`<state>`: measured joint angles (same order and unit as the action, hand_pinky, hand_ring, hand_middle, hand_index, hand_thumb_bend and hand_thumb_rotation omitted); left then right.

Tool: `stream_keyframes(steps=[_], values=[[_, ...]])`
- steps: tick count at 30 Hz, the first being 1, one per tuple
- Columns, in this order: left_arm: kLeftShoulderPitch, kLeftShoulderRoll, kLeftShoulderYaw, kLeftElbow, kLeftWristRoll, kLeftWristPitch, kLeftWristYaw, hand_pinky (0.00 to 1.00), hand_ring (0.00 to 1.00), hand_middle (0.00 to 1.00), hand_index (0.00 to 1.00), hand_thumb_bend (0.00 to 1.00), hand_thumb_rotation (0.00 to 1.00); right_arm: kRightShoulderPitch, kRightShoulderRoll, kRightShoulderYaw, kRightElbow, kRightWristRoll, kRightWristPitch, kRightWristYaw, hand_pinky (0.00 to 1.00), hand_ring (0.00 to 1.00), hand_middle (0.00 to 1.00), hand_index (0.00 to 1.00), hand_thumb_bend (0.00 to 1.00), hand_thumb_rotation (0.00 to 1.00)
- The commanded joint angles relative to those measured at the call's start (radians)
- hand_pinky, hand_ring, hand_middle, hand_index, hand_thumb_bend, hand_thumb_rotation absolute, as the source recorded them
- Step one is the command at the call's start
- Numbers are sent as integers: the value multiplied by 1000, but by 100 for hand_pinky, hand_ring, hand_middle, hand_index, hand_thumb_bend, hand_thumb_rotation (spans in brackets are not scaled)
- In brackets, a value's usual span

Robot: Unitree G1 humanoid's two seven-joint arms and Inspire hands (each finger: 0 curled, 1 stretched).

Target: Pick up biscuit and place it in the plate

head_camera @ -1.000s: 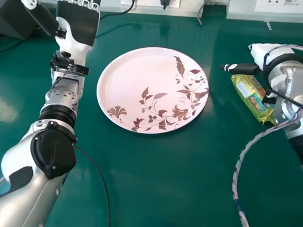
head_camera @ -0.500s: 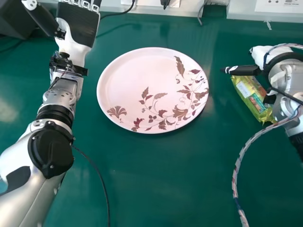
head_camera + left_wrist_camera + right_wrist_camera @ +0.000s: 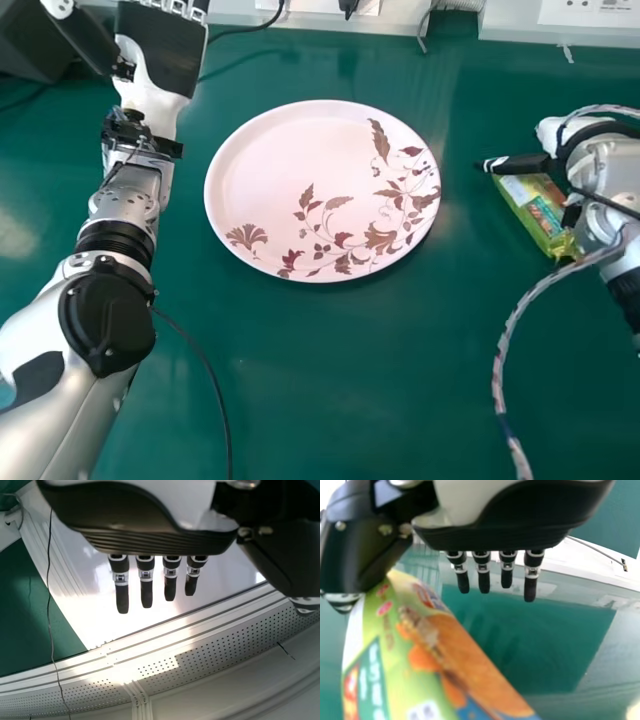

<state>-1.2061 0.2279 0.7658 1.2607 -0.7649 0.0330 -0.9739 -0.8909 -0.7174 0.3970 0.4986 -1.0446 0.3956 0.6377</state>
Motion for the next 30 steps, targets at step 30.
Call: stream_keyframes(steps=[30], values=[[-21, 2, -4, -13, 0, -26, 24, 88, 91, 98, 100, 100, 72, 80, -33, 31, -152, 11, 33, 2, 84, 94, 100, 100, 100, 72]])
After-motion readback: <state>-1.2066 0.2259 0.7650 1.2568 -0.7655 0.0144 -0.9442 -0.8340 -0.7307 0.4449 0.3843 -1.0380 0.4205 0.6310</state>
